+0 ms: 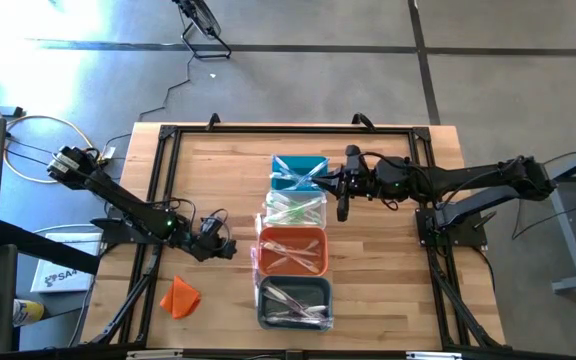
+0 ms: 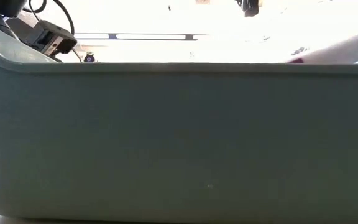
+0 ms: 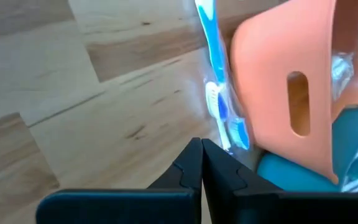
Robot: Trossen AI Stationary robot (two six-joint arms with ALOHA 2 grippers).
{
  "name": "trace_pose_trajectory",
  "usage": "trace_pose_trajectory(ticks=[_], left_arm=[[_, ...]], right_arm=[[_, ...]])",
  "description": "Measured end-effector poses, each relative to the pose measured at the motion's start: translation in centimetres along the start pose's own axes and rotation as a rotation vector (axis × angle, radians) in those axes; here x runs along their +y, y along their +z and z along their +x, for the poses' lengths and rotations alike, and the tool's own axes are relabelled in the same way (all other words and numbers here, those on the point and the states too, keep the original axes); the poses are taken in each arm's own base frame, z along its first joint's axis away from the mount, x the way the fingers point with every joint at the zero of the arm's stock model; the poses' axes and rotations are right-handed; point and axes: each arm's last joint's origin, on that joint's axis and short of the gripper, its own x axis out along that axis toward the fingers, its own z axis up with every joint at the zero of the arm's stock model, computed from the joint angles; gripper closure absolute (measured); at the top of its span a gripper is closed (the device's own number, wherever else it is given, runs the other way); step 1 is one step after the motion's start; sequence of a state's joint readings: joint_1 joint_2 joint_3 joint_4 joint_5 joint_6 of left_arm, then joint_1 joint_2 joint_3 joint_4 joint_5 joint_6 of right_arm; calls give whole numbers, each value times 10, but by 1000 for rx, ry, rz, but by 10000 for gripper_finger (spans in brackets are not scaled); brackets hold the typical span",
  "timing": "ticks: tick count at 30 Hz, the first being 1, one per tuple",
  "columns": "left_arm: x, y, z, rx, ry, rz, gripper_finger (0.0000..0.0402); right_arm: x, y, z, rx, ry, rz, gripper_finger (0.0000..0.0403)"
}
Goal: Pick & Place Toothbrushes
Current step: Put the violet toothbrush into the green bin
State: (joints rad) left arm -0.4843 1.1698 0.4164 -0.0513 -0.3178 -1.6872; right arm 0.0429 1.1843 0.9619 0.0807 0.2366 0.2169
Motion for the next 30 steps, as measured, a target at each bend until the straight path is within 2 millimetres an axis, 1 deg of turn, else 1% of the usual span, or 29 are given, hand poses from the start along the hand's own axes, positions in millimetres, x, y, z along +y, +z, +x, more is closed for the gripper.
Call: trace_pose_trajectory(ticks=[5,10,14,22,25,30], left_arm=[[-6,-1,0,7,-59,-3,401],[-16,-5,12,-18,-150,18,401],[-20,-9,23,-18,-120,3,401],[-42,-19,42,15,-91,5,401],[-45,-23,49,57,-74,-3,401],[-46,-26,56,79,-49,-36,401]], right_arm=[[0,0,0,-4,1,3,399],[0,1,0,-5,1,42,399],[0,1,0,-5,2,49,399],[0,0,0,-5,2,49,399],[0,0,0,-5,2,49,400],[0,0,0,-5,2,50,399]])
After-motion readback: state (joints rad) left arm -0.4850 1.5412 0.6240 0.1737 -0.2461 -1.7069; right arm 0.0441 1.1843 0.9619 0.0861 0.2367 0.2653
